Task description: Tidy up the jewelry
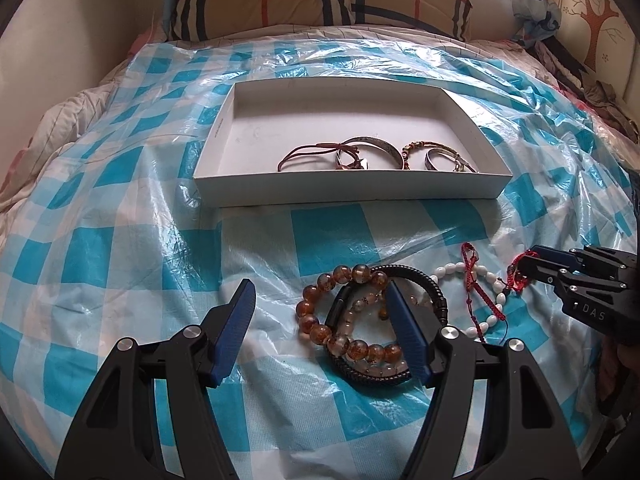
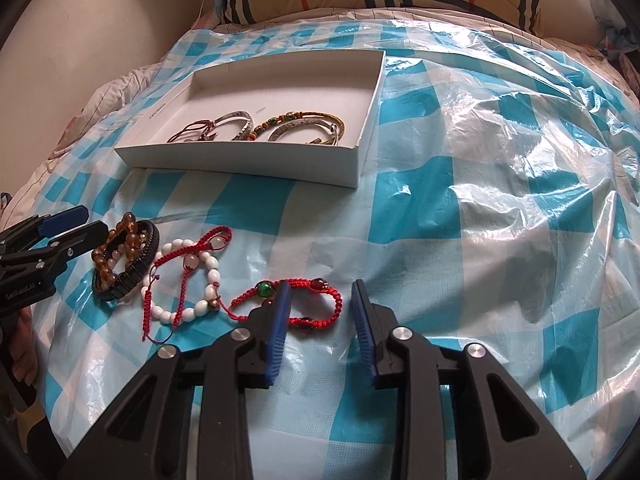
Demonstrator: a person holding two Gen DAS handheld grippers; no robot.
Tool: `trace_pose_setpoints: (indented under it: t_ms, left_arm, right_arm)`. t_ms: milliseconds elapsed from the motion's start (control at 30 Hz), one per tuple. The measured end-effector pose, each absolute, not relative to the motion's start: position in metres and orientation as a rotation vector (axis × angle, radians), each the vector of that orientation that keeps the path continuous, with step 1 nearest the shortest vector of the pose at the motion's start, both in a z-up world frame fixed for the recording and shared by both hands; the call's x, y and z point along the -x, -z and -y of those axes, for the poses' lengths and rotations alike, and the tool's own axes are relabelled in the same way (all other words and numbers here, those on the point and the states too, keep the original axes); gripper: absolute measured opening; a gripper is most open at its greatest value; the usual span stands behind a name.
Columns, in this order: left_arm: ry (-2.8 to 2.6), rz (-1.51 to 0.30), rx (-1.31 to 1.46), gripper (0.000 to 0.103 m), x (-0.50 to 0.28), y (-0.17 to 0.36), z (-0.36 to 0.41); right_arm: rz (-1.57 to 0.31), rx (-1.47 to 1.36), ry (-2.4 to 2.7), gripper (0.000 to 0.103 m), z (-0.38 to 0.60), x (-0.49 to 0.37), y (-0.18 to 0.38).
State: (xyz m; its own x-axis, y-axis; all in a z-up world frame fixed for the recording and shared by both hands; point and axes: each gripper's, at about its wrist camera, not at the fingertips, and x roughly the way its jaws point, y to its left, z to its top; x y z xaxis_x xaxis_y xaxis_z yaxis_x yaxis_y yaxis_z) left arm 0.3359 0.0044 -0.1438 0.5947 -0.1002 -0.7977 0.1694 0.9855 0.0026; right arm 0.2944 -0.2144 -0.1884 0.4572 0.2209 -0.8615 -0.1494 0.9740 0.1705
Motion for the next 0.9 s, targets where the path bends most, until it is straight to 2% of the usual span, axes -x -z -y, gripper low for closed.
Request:
trace_pose_setpoints:
  t_ms: [100, 333, 400, 433, 467, 533, 600, 667, 900]
  left_arm:
    - [0.172, -0.904, -0.128, 0.064, -0.343, 0.145, -0.001]
    - [0.313, -0.953, -0.066, 0.064, -0.358, 0.163, -0.006]
    - [0.32, -0.952, -0.059, 0.049, -0.357, 0.163, -0.006]
    - [0.326, -0.96, -0.05, 0.036, -0.357, 0.163, -0.006]
    - [0.322, -0.96, -0.043, 0.028, -0.356, 0.162, -0.006]
    - [0.335, -0.963, -0.016, 0.016, -0.355, 0.161, -0.006]
    - [0.326, -0.955, -0.018, 0.013, -0.351, 0.159, -0.005]
    - [0.322, -0.949, -0.02, 0.005, -0.348, 0.156, -0.005]
    - [0.321, -0.919, -0.023, 0.001, -0.337, 0.14, -0.007]
  right_arm:
    - [-1.047, -0.068, -0.236, 0.008, 0.212, -0.291, 0.183]
    - [-1.001, 0.004, -0.244, 0.008, 0.197, -0.288, 0.165]
    - [-0.996, 0.022, -0.239, 0.008, 0.194, -0.287, 0.163]
    - [-0.995, 0.029, -0.238, 0.008, 0.193, -0.287, 0.162]
    - [-0.995, 0.037, -0.235, 0.008, 0.192, -0.287, 0.162]
    - [-0.994, 0.048, -0.229, 0.008, 0.191, -0.286, 0.161]
    - [-0.994, 0.055, -0.224, 0.008, 0.192, -0.286, 0.16]
    - [-0.992, 0.054, -0.217, 0.008, 0.194, -0.285, 0.159]
    - [-0.978, 0.057, -0.209, 0.008, 0.195, -0.284, 0.156]
